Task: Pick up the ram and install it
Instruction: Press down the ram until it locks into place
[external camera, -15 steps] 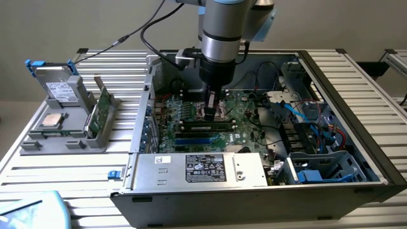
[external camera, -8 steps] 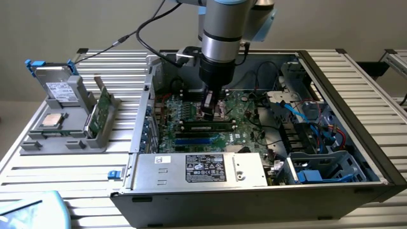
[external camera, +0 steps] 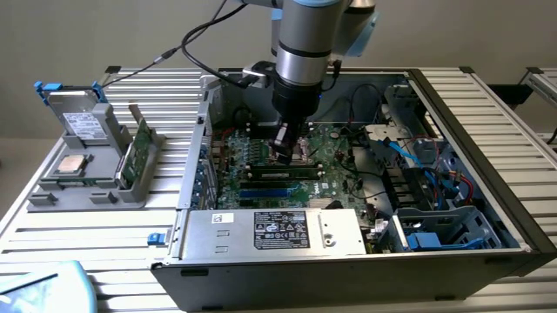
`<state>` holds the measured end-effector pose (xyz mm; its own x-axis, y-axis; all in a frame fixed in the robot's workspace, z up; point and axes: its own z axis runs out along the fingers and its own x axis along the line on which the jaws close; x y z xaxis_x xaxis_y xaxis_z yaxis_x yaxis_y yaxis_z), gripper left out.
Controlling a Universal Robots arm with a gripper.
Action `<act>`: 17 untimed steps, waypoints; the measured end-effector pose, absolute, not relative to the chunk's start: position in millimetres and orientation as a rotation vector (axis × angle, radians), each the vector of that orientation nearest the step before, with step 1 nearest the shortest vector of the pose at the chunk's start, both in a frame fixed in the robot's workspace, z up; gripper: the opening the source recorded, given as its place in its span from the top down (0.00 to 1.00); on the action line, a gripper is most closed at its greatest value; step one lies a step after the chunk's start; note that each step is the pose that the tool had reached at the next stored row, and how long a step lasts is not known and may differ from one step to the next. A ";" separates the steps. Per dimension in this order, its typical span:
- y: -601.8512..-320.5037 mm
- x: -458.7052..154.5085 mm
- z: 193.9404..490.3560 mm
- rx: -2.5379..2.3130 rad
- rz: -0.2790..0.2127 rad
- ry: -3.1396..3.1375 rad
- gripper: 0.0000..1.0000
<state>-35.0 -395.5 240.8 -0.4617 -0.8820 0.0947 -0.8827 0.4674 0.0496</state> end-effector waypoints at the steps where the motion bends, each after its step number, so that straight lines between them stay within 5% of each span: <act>1: -395.5 -35.0 240.9 1.548 0.009 -2.610 0.89; 17: -395.5 -35.0 240.9 1.220 -0.007 -2.784 0.89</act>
<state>-35.0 -395.5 240.9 -0.6732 -0.7338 0.0914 -0.7333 0.6784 0.0452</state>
